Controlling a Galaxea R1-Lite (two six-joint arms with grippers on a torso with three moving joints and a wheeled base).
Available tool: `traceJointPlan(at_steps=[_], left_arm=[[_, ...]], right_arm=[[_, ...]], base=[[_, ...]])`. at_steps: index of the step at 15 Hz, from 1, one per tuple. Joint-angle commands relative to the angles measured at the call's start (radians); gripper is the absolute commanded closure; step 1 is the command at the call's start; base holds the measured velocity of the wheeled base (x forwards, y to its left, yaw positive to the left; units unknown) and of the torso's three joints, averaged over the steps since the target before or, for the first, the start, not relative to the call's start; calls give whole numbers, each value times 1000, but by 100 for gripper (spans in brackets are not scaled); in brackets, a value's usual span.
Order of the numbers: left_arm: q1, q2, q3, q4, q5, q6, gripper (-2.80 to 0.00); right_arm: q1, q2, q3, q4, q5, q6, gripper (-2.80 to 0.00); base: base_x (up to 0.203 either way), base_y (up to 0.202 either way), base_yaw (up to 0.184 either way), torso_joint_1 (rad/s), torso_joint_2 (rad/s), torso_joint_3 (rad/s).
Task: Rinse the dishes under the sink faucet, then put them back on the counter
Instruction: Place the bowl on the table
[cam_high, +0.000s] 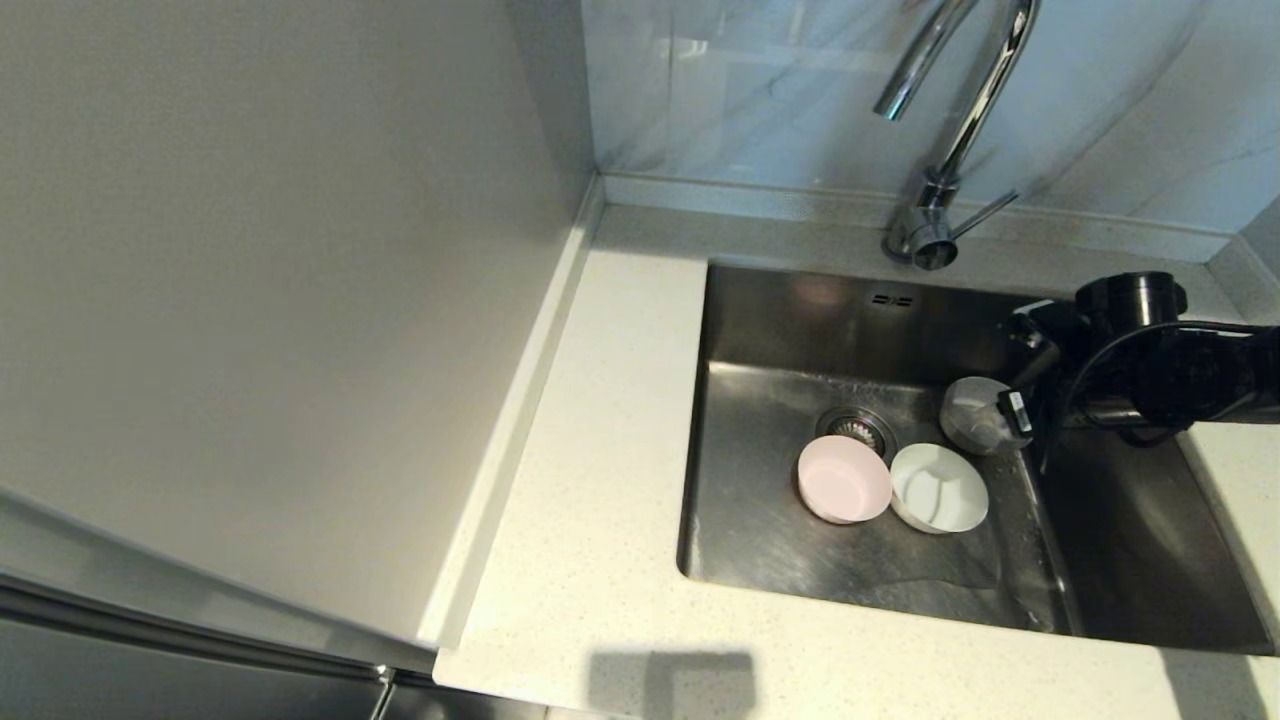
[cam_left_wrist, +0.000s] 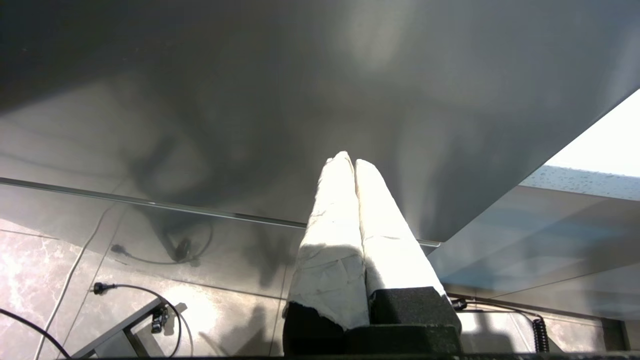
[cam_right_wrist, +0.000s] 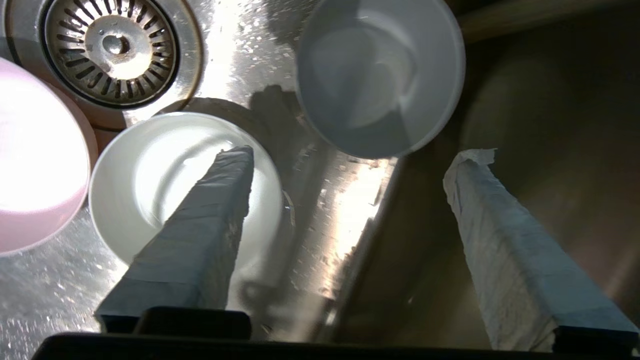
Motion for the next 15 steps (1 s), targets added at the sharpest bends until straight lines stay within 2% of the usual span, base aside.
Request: traceJointPlan(at_steps=[1,3,7,10,15], left_arm=[[0,-3,0,0,2,-1,0],[0,-3,0,0,2,-1,0],[0,-3,0,0,2,-1,0],[0,-3,0,0,2,-1,0],[0,-3,0,0,2,-1,0]], right_arm=[[22,84,-51,-2,-1,32,-280],[34,150,-132,-3,-4,74,-280],[35,291,-287,-4,-12,88,-280],[29,393,-417,-11,-47,98,-280],[23,448,-474,-12,-53,97,-280]], base=[[0,0,0,0,0,0],[0,0,0,0,0,0],[0,0,0,0,0,0],[0,0,0,0,0,0],[0,0,0,0,0,0]])
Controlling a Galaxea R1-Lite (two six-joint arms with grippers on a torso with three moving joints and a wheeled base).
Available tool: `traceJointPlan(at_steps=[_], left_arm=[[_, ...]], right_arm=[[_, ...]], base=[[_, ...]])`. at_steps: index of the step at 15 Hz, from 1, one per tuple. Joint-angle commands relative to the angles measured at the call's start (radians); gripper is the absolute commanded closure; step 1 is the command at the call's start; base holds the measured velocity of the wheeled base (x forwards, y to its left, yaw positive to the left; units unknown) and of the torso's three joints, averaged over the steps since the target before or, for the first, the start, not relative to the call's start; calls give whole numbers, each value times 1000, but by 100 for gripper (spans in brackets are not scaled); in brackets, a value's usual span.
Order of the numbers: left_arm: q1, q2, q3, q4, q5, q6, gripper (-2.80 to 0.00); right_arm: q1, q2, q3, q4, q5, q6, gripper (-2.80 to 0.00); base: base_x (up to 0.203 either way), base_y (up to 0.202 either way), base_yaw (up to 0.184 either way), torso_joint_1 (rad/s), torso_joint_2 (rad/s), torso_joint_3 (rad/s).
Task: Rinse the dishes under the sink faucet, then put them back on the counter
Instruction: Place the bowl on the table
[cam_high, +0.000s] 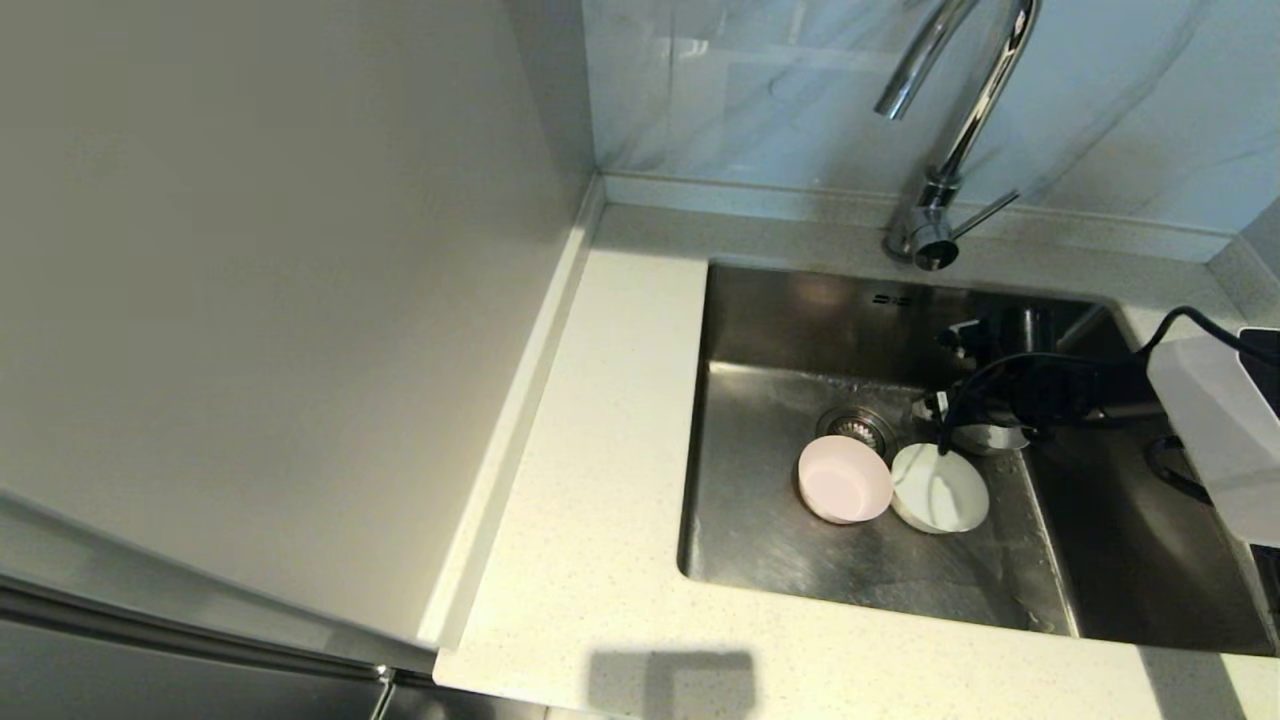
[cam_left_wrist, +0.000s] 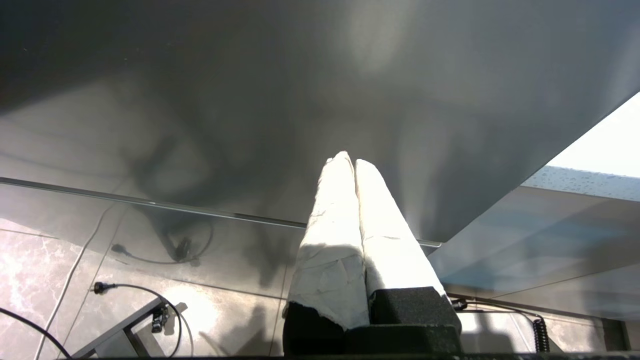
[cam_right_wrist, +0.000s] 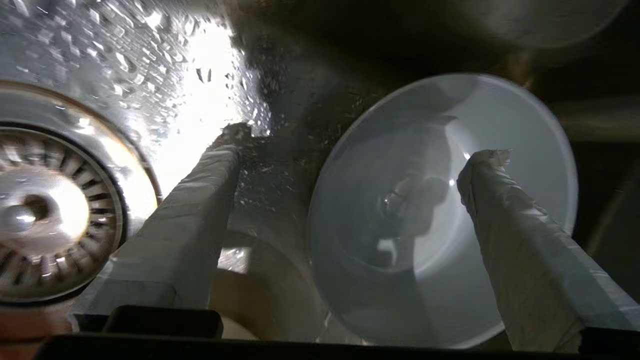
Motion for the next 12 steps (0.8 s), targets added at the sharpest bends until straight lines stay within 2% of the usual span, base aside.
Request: traceJointPlan(at_steps=[1,12], left_arm=[[0,-3,0,0,0,-1,0],[0,-3,0,0,0,-1,0]], right_arm=[[-1,28,-8,0,-1,-3,0],[-10,6,-8,-1,-2,-3,0]], base=[[0,0,0,0,0,0],[0,0,0,0,0,0]])
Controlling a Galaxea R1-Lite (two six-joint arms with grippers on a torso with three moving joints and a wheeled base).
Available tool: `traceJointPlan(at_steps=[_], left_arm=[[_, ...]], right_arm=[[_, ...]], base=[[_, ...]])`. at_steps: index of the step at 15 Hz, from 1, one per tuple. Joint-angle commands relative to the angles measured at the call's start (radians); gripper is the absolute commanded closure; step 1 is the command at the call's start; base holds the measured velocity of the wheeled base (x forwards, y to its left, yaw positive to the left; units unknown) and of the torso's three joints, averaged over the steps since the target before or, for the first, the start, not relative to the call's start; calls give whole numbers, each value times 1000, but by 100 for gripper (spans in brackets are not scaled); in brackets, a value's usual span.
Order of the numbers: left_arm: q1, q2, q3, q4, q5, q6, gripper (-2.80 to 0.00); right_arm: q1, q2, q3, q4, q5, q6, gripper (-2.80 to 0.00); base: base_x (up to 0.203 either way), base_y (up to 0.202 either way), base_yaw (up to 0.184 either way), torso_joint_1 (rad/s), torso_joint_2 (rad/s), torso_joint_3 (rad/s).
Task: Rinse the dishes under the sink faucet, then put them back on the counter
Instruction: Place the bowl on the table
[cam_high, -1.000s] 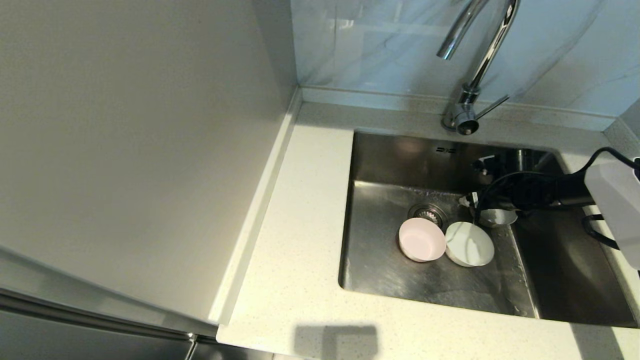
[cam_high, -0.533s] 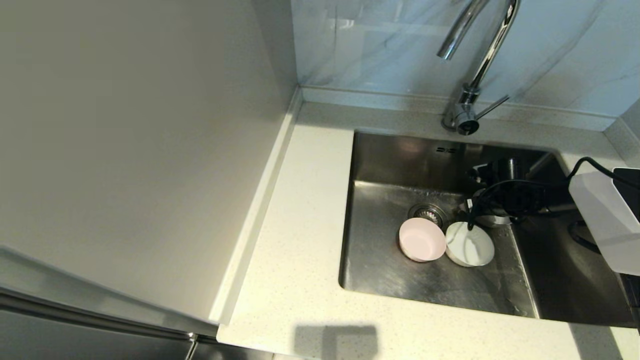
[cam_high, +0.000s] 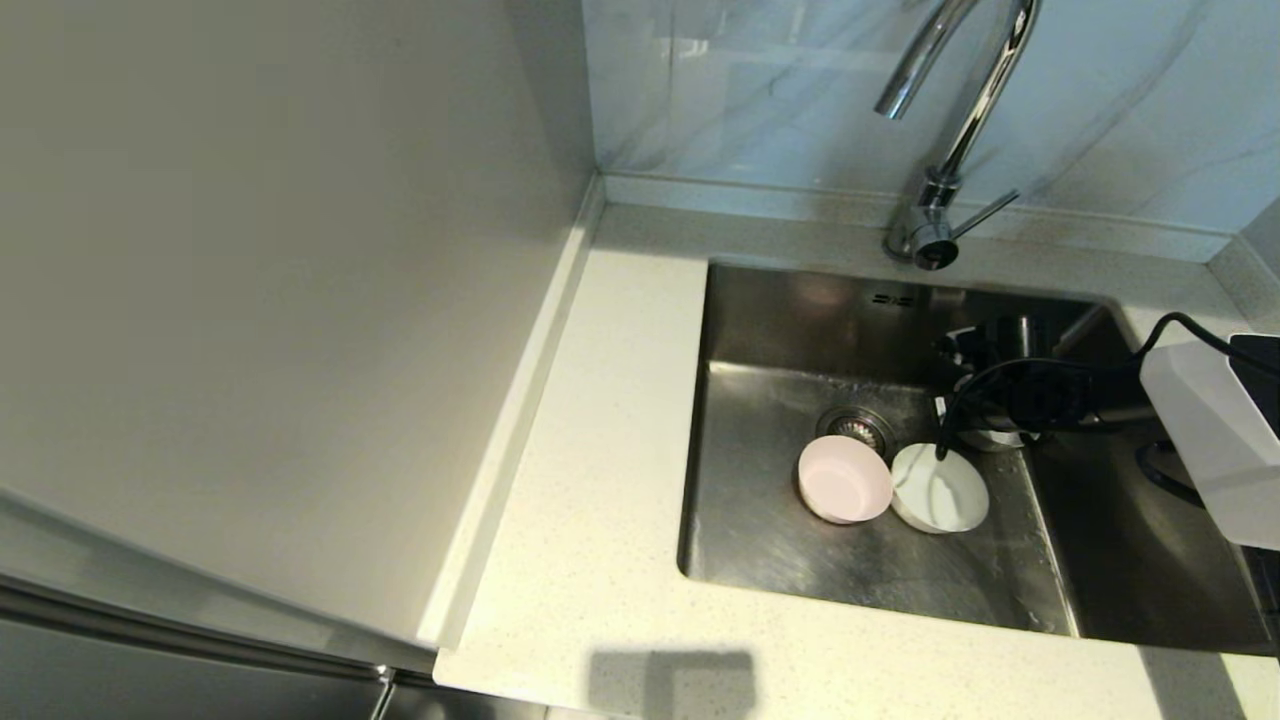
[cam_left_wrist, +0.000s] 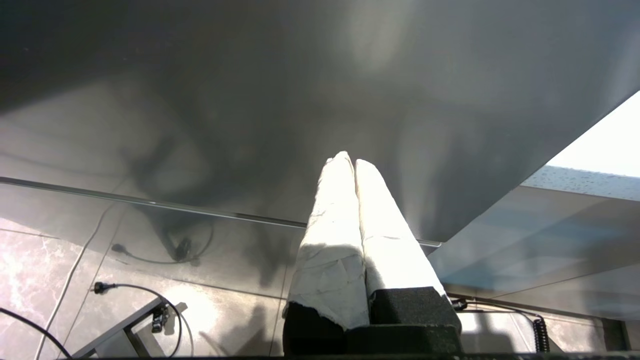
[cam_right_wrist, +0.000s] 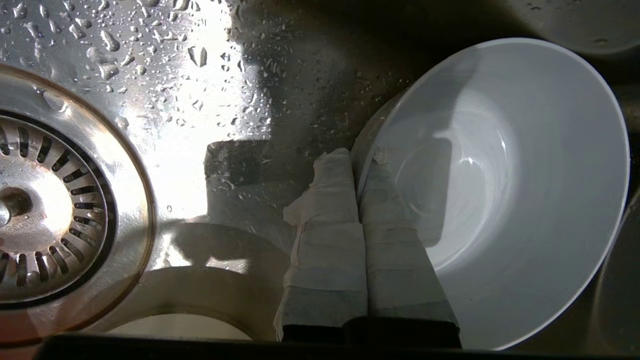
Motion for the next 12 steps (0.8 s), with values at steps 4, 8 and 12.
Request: traceJointPlan(at_steps=[4,8,12], left_arm=[[0,-3,0,0,1,-1,0],[0,-3,0,0,1,-1,0],[0,-3,0,0,1,-1,0]], right_arm=[[-20,-70,30,0,-1,0,0],[-20,-211,194,5,2,0,0],[-15,-398,387,4,6,-2,0]], base=[[0,0,0,0,0,0],[0,0,0,0,0,0],[0,0,0,0,0,0]])
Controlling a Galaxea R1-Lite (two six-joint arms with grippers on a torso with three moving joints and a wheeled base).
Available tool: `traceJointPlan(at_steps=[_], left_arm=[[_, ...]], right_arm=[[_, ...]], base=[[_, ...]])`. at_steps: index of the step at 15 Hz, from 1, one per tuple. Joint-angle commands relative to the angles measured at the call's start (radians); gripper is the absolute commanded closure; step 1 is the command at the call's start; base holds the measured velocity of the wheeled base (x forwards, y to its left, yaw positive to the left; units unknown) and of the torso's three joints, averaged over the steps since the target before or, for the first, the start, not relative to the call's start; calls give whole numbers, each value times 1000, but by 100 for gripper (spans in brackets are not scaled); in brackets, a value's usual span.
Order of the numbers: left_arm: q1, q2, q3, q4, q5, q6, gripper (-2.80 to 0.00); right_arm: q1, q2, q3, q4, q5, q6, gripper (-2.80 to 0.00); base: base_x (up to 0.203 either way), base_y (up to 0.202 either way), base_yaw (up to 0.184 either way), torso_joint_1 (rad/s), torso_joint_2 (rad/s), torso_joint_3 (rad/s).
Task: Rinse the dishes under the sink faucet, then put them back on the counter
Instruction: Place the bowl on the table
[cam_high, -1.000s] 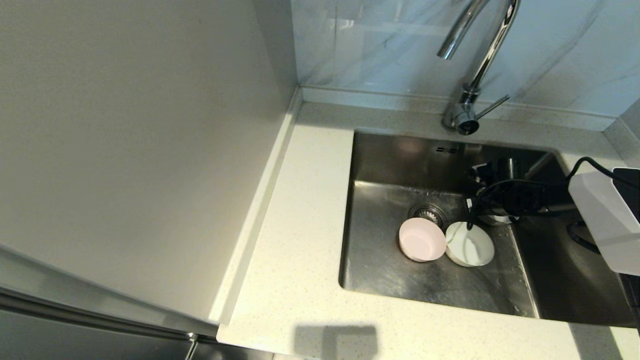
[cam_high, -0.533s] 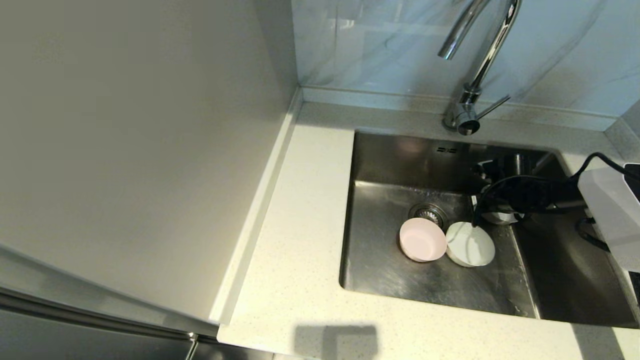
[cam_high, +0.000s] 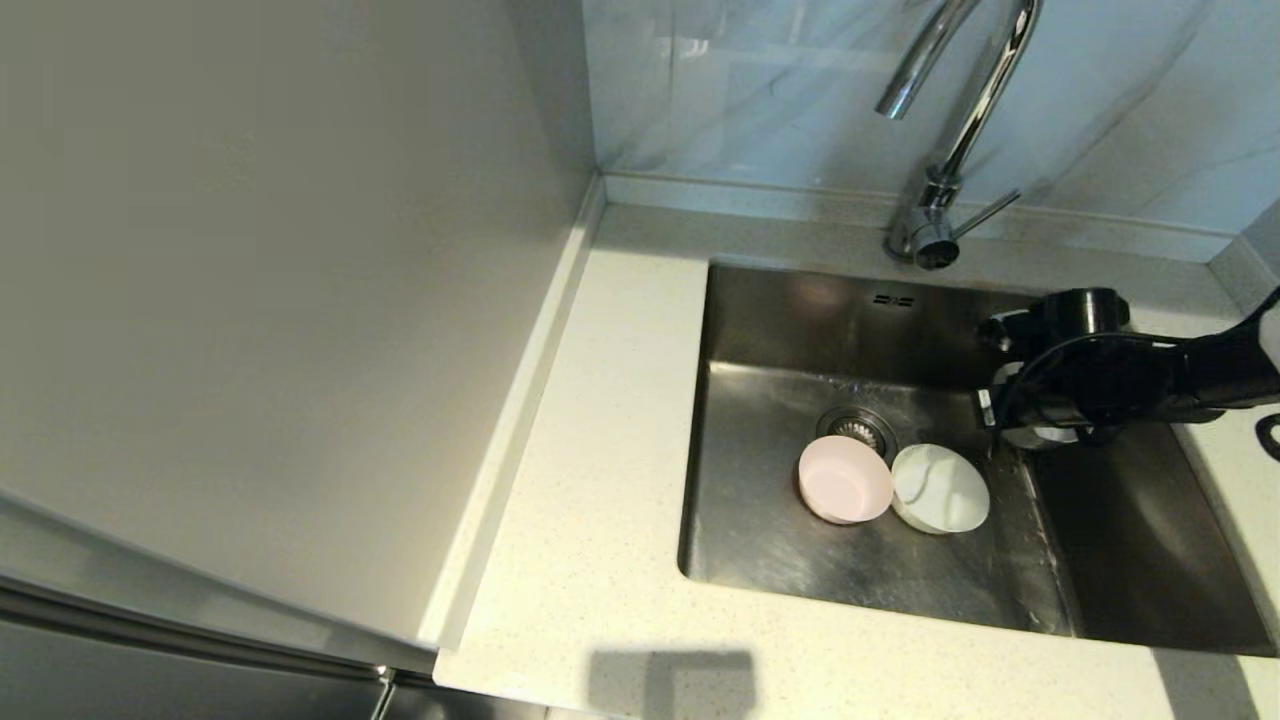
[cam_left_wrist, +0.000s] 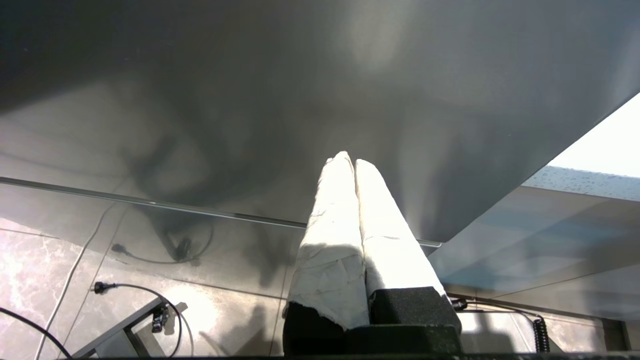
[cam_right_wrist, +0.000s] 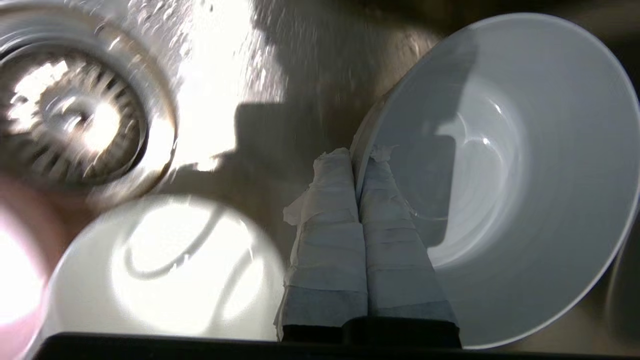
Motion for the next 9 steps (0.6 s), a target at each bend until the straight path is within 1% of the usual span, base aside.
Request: traceJointPlan(at_steps=[1,3,6,9], left_arm=[[0,-3,0,0,-1,0,0],[0,-3,0,0,0,0,0],[0,-3,0,0,0,0,0],[0,-3,0,0,0,0,0]], right_arm=[[2,-148,99,-1,2,-1,0],[1,-240,169,-2,4,0,0],[-2,-357,211,-4,9,6,0],[-14,-363,136,-13,18,2,0]], base=[[0,0,0,0,0,0],[0,0,0,0,0,0],[0,0,0,0,0,0],[0,0,0,0,0,0]])
